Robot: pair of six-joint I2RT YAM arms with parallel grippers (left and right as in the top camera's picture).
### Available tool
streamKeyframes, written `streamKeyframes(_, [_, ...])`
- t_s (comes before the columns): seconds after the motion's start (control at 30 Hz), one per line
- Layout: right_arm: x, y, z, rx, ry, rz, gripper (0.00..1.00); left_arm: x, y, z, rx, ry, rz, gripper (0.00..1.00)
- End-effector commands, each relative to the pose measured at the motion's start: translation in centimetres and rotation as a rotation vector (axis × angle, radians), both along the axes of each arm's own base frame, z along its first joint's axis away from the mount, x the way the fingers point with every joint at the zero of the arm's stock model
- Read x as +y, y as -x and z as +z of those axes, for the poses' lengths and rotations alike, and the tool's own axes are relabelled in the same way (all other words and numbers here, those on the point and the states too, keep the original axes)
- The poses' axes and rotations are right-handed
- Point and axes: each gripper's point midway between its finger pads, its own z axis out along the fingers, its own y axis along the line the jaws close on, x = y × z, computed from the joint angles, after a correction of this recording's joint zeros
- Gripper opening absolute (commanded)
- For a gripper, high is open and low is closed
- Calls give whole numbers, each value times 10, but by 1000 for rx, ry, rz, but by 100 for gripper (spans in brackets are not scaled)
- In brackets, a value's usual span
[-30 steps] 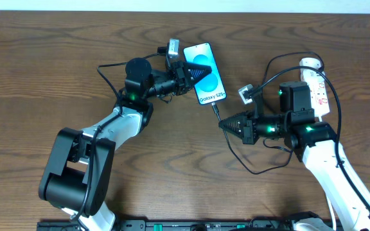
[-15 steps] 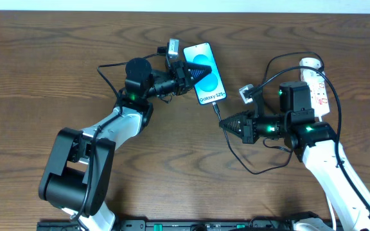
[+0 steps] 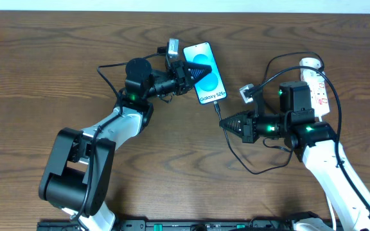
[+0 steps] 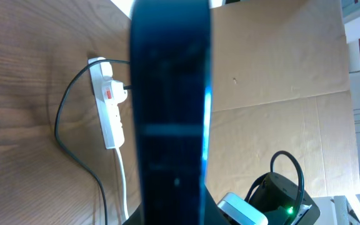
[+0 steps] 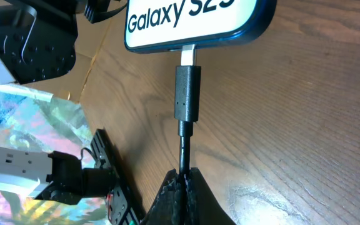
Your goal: Plug charger to phone and switch on socket
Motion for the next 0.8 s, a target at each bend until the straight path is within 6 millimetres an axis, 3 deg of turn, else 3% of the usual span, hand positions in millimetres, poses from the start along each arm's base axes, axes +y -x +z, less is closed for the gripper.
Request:
streamKeyframes(0.0, [5, 5, 8, -11, -27, 23, 1, -1, -1, 18, -43, 19, -5, 7])
streamKeyframes(0.77, [6, 6, 11, 20, -48, 19, 1, 3, -2, 18, -51, 16, -6, 8])
